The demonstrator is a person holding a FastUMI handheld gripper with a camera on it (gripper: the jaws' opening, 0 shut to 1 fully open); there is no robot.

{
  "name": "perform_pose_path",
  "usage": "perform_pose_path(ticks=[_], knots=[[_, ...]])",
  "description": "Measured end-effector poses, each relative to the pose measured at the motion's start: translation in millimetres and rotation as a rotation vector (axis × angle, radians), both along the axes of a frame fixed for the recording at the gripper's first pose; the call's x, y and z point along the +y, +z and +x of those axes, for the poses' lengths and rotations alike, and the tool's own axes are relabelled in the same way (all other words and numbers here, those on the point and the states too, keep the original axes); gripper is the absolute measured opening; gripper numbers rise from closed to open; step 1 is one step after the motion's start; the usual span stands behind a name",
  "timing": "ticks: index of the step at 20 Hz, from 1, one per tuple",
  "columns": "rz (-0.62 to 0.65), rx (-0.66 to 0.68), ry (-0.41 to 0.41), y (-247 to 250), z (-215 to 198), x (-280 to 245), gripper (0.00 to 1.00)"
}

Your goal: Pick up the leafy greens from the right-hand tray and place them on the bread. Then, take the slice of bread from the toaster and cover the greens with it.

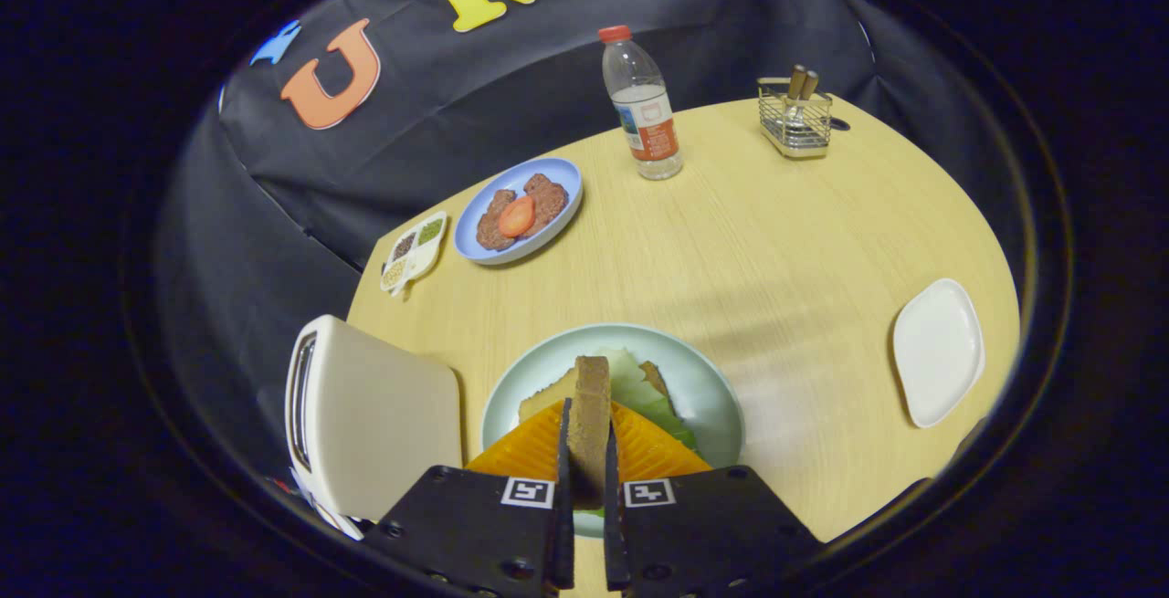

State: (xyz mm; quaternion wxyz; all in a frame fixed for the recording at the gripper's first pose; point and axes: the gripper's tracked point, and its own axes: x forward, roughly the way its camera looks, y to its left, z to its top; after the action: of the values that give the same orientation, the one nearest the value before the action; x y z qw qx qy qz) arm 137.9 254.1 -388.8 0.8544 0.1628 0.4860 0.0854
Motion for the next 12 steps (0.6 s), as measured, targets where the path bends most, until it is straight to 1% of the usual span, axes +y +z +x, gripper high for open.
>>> perform_pose_path(ticks=[1,2,7,8,10,11,12], knots=[[-0.016,0.006,0.009,-6,0,-4,0.13],[-0.021,0.007,0.02,-10,0,-5,0.17],[-0.06,-0.002,0.061,-21,6,-9,0.17],[-0.073,-0.006,0.077,-23,6,-9,0.3],[-0.106,-0.028,0.1,-20,6,-10,0.3],[-0.15,-0.049,0.114,-21,8,-14,0.31],[-0.187,-0.074,0.138,-17,8,-16,0.44]])
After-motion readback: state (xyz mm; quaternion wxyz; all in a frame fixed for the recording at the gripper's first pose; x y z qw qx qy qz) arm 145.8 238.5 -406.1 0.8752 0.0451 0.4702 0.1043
